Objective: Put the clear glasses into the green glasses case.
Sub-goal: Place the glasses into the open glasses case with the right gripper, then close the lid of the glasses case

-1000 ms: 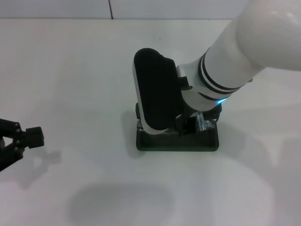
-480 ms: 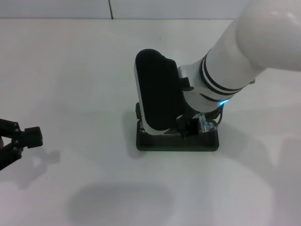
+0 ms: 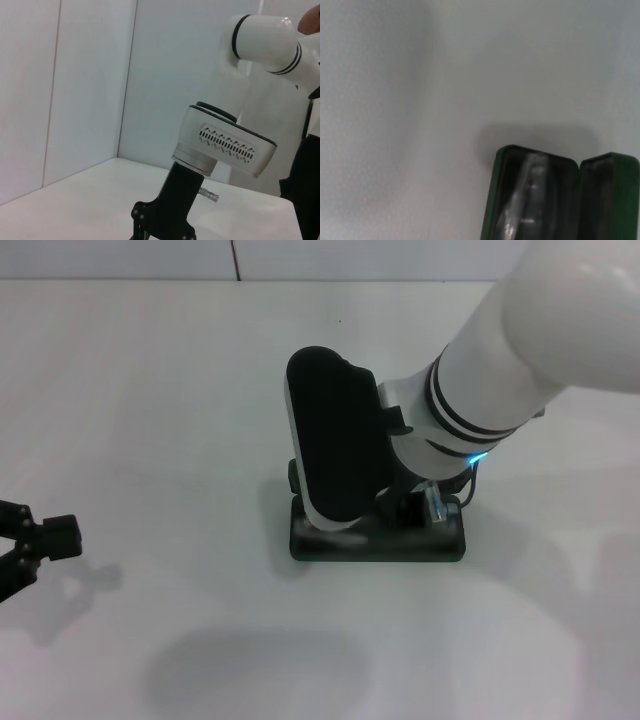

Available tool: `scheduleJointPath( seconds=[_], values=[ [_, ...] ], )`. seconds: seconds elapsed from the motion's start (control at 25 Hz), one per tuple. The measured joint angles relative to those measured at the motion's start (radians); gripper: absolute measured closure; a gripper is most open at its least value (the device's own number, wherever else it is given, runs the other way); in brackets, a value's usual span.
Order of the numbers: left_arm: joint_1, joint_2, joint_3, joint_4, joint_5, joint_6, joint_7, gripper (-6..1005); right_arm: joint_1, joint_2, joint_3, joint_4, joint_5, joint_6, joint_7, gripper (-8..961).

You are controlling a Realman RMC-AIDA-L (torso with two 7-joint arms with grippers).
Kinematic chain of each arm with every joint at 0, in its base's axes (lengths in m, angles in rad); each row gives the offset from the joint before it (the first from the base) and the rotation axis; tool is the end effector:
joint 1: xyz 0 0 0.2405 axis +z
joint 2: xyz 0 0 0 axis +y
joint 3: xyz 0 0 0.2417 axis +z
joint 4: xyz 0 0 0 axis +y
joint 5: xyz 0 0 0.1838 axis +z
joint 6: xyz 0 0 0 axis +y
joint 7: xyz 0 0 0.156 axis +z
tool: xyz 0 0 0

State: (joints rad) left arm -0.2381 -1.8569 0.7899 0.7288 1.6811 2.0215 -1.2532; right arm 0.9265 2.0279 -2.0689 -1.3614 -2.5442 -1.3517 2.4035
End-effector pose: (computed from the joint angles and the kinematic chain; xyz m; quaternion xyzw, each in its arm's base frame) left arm -0.2668 0.2138 0.0942 -0.9357 -0.1248 -0.3181 0.0873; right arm 0.0790 0.3102 -0.0881 -0.9409 -0.1577 -0.2805 0.1056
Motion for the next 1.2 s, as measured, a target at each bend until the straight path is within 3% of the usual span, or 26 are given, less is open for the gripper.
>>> scheduleJointPath(
  seconds=[0.36, 0.68, 0.88, 1.2],
  values=[
    [0.000, 0.001, -0.027, 0.001, 0.000, 0.005, 0.003, 939, -0.024, 0.000, -0.007, -0.039, -0.025, -0.006, 0.009, 764],
    [0.000, 0.001, -0.030, 0.004, -0.004, 0.005, 0.005, 938, -0.102, 0.000, -0.001, -0.144, -0.052, -0.025, 0.009, 764],
    [0.000, 0.000, -0.038, 0.005, -0.009, 0.006, 0.004, 938, -0.187, 0.000, 0.005, -0.254, -0.072, -0.045, 0.010, 763],
    [-0.010, -0.007, -0.094, 0.005, -0.016, 0.007, -0.031, 937, -0.401, -0.001, 0.085, -0.488, -0.130, -0.041, 0.006, 758]
  ],
)
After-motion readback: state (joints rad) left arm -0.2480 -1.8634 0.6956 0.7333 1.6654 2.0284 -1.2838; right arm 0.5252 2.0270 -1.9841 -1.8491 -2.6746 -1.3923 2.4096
